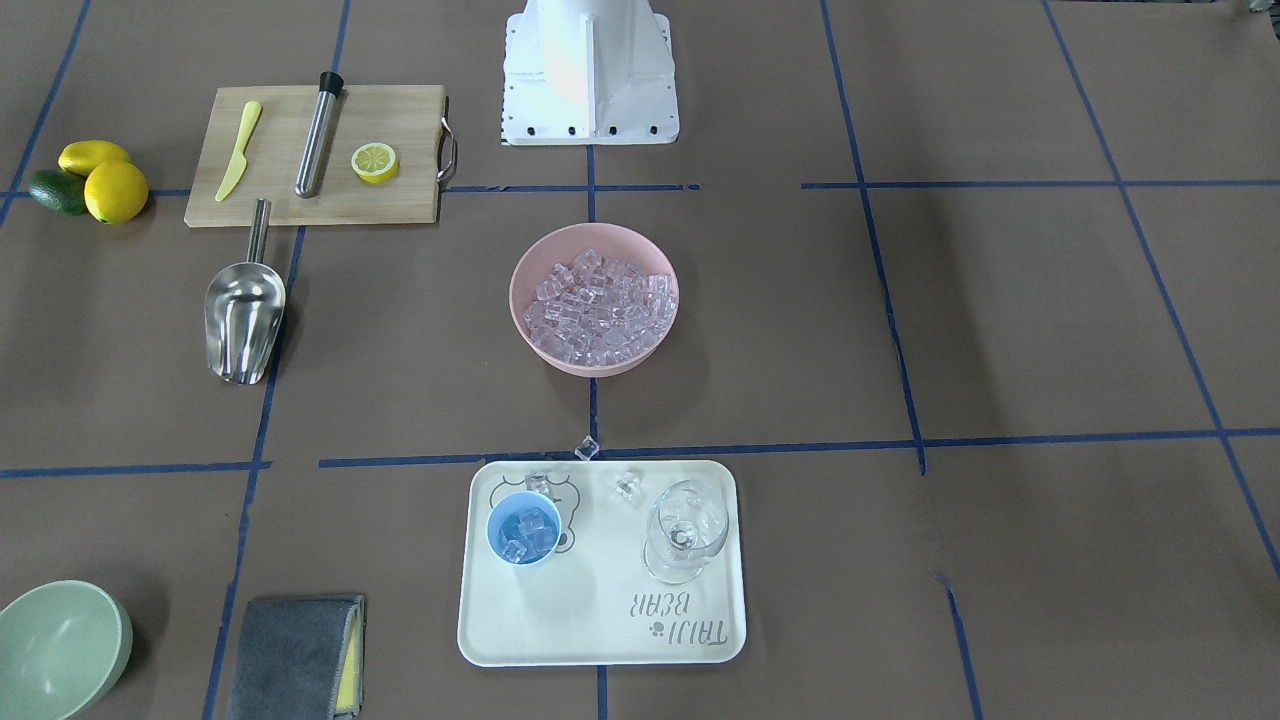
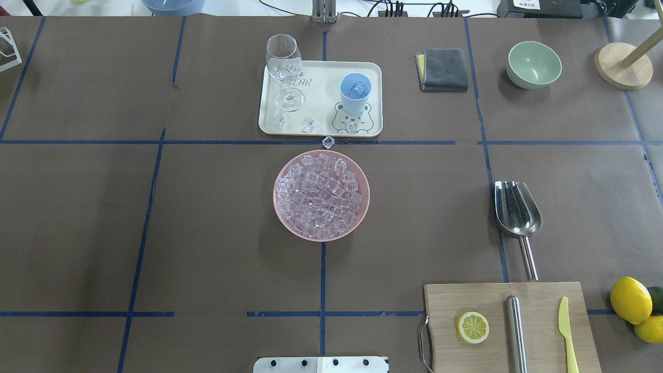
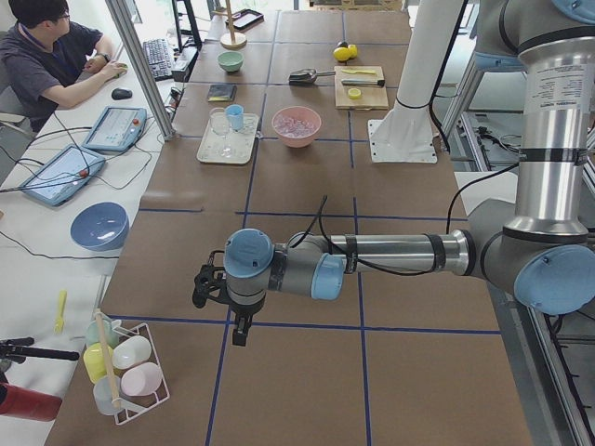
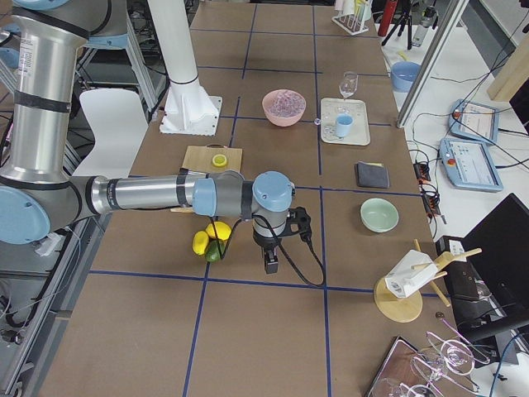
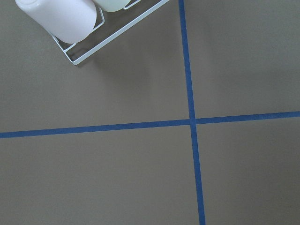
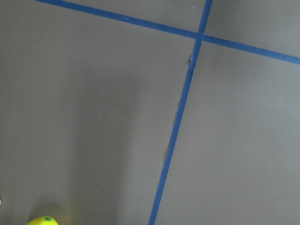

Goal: Put ice in cup with scoop

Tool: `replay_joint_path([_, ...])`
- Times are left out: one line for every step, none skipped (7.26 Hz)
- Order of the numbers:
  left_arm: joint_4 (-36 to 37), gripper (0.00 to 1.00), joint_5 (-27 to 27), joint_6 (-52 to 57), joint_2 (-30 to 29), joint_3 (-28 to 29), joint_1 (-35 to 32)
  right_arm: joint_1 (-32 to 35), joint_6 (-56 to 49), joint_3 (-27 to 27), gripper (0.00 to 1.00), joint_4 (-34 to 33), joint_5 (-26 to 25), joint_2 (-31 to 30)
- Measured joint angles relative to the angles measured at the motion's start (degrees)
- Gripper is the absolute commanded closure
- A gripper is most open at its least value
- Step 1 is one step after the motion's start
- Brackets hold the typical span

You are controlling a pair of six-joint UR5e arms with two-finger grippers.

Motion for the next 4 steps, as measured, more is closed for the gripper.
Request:
replay_joint_path([0.02,0.00,0.00,0.00,0.00,0.00,0.00,0.00,0.00,-0.13,0.00,0.00,0.00,0.00])
replay_joint_path([0.06,0.00,0.00,0.00,0.00,0.00,0.00,0.00,0.00,-0.25,0.00,0.00,0.00,0.00])
replay_joint_path([0.10,0.00,0.00,0.00,0.01,0.00,0.00,0.00,0.00,-0.30,0.00,0.00,0.03,-0.03])
replay_joint_path([0.14,0.00,0.00,-0.02,0.00,0.00,0.00,0.00,-0.01,-0.32,0.00,0.00,0.11,-0.06])
